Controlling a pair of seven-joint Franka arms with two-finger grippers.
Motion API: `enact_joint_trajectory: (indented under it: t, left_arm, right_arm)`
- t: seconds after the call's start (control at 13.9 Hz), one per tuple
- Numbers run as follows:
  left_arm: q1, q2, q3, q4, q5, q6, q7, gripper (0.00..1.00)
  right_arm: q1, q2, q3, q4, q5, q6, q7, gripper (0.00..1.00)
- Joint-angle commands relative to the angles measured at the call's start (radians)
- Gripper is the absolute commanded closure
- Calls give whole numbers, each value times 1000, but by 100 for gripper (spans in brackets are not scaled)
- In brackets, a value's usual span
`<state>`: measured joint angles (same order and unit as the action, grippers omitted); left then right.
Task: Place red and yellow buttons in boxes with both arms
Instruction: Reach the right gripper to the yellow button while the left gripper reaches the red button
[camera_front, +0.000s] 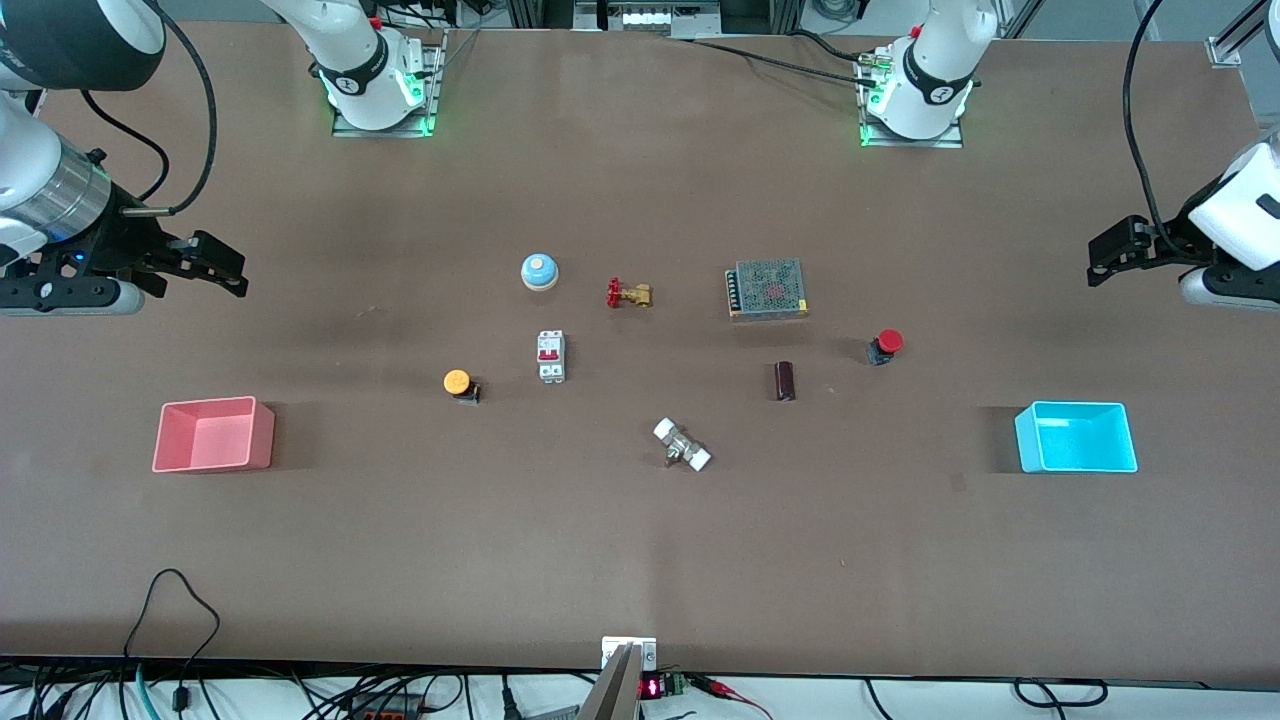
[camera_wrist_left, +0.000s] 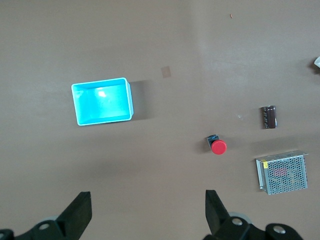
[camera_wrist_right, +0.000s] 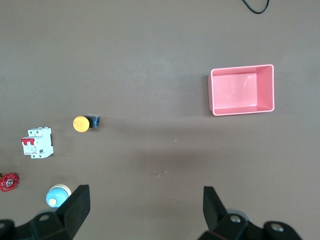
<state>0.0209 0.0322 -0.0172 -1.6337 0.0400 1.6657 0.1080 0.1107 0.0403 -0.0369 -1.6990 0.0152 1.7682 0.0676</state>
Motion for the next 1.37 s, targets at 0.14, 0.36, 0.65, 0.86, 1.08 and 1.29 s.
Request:
enact_joint_trajectory:
  t: [0.14,0.36,0.65,0.86,1.08,1.29]
  left_arm:
    - [-9,-23,8,-21,3,2,24,0]
    - [-9,-15,8,-20,3,2,21,0]
    - [-28,72,0,-23,-11,-145,22,0]
    - [-35,147,-32,-61,-38,-130,-54,0]
    - [-35,190,-76,-138,-38,18,-158,0]
    - [-35,187,-108,-328,-37,291,-224,0]
  right_arm:
    - [4,10,-8,22,-4,-26,-29,0]
    - [7,33,-6,21,2,-27,-26,0]
    - [73,125,-3,16,11,-13,-22,0]
    - [156,177,-3,13,9,40,-6,0]
    - [182,231,-3,-5,11,126,98,0]
    - [205,250,-1,-78,19,250,112,0]
